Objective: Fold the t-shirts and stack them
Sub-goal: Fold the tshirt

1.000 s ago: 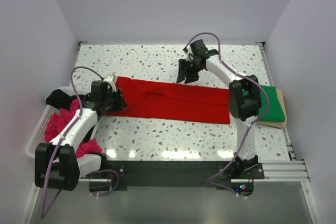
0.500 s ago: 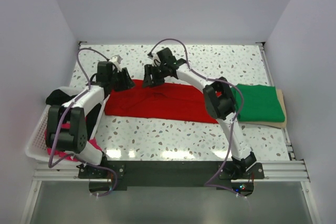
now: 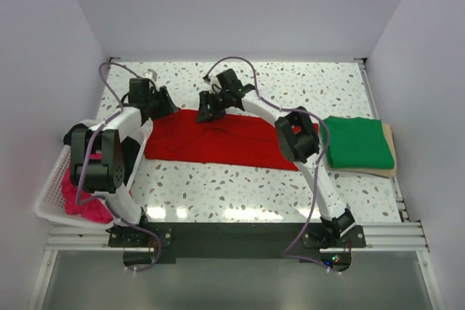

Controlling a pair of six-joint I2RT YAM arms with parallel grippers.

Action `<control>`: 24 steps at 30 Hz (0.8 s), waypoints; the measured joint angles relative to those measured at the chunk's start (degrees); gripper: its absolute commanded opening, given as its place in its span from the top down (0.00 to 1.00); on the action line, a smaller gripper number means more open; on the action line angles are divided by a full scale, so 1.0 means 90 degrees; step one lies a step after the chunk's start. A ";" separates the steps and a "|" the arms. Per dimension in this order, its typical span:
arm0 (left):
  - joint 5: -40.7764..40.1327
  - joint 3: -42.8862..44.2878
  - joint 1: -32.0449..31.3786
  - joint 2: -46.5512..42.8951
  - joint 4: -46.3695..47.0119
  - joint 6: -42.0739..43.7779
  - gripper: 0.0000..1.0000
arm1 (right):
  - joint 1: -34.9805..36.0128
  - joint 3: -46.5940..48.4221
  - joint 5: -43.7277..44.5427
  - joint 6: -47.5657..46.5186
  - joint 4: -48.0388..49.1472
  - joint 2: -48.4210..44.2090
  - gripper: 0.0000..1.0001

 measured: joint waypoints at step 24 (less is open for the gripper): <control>-0.0199 0.0138 0.0296 0.0886 -0.0022 -0.0498 0.42 | -0.0024 -0.0852 -0.1666 0.0491 0.1151 -0.0236 0.48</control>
